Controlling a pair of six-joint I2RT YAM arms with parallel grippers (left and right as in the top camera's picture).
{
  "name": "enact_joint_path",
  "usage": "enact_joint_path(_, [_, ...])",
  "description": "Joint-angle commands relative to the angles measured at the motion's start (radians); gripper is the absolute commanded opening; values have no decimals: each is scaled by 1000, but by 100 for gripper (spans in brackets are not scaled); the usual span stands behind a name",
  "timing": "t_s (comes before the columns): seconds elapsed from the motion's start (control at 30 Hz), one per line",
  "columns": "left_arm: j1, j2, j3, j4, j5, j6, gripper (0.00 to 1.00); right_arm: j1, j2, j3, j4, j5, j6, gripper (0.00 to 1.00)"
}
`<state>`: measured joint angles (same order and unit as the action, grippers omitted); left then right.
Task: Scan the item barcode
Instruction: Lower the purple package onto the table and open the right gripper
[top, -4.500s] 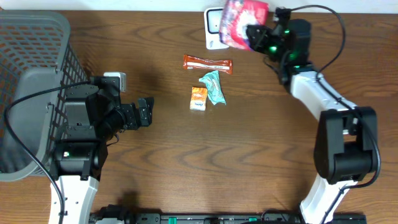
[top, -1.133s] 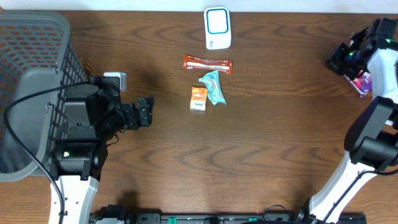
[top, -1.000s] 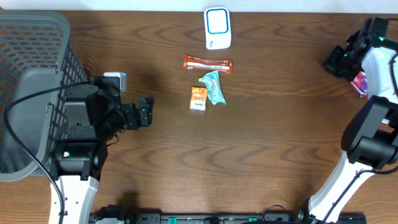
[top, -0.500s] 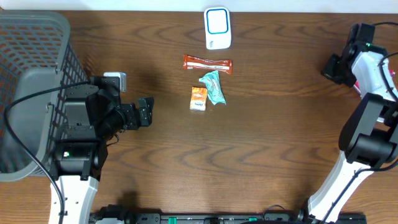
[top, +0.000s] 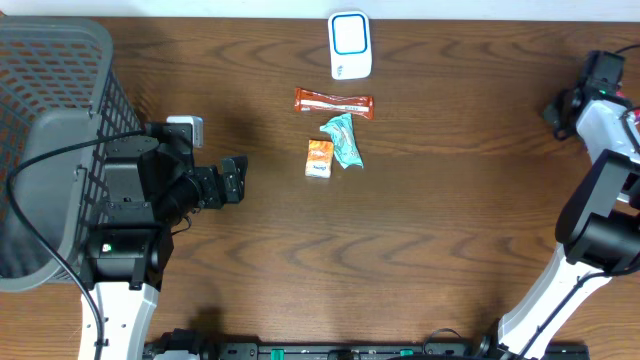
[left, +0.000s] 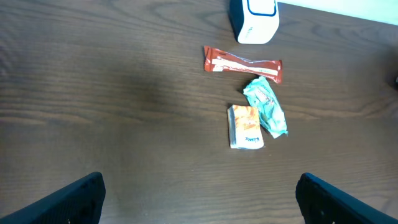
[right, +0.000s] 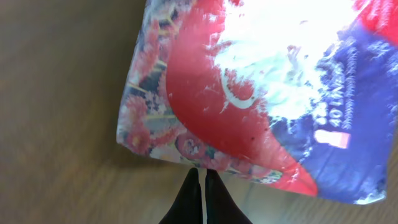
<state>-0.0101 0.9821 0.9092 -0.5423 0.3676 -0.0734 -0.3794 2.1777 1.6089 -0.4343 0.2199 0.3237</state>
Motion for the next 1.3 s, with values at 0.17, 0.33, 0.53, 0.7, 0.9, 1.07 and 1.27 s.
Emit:
enact_joint_path(0.17, [3,4,-5,2,5,13,97,-13,-14,-1,177,-108,-40,7])
enact_joint_path(0.33, [3,4,-5,2,5,13,97,-11,-16,42,156,-200,-52,6])
enact_joint_path(0.53, [3,4,-5,2,5,13,97,-4,-45,87,98,-238,-56,5])
enact_joint_path(0.7, [3,4,-5,2,5,13,97,14,-90,92,50,-233,-118,13])
enact_joint_path(0.9, [3,4,-5,2,5,13,97,25,-97,92,-24,-107,-153,15])
enact_joint_path(1.07, [3,4,-5,2,5,13,97,18,-97,92,-58,-42,-153,15])
enact_joint_path(1.27, [3,4,-5,2,5,13,97,-16,-98,92,-84,-43,-137,16])
